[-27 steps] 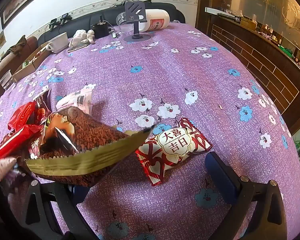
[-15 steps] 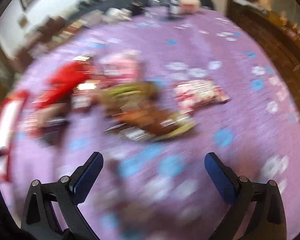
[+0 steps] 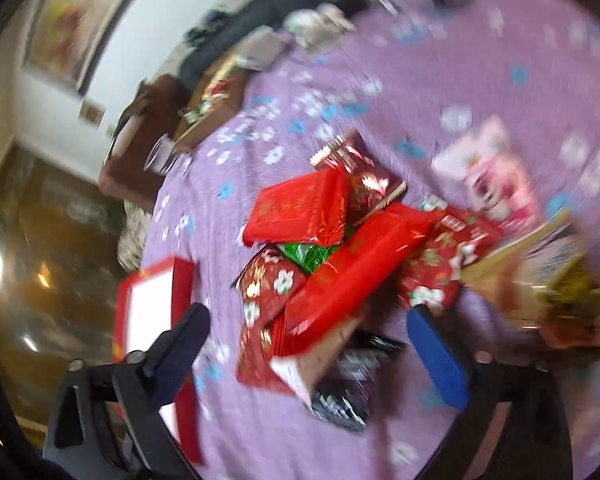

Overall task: Organize snacks
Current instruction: 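Reach both tools into the snack pile, closing the right tool on a red packet, then grasp a small red packet with the left tool while the right tool holds a red packet, then carry both red packets over the white tray and open both tools to drop them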

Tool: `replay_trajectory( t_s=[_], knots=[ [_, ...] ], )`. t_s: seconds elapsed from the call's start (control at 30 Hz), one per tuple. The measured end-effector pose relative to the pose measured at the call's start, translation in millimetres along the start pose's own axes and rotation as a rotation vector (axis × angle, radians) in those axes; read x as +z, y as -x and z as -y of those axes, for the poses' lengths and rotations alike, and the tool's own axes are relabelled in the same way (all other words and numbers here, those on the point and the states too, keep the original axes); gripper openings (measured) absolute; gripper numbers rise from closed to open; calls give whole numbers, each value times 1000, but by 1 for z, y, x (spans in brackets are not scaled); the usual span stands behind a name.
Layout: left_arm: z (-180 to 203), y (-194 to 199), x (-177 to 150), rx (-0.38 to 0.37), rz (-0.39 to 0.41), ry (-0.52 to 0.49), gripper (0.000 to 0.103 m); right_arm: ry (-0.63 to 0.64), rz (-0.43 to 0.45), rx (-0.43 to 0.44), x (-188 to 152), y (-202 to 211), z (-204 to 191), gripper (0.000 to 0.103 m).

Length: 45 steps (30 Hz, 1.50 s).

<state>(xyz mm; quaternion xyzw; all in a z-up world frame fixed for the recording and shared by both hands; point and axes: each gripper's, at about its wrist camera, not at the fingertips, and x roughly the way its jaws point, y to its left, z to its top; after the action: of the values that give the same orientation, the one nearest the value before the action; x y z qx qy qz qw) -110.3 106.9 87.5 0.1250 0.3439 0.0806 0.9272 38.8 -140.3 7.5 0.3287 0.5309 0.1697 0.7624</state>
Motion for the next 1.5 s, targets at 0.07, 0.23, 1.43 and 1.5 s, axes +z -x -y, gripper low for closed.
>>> replay_trajectory(
  t_s=[0.07, 0.23, 1.43, 1.5],
  knots=[
    [0, -3, 10, -5, -16, -1, 103, -55, 13, 43, 11, -13, 6, 78],
    [17, -19, 26, -97, -62, 21, 103, -24, 26, 82, 13, -20, 15, 24],
    [110, -105, 40, -377, -252, -20, 34, 95, 28, 433, -2, 26, 50, 21],
    [104, -100, 38, -374, -240, -8, 34, 107, 26, 440, -4, 26, 47, 20]
  ],
)
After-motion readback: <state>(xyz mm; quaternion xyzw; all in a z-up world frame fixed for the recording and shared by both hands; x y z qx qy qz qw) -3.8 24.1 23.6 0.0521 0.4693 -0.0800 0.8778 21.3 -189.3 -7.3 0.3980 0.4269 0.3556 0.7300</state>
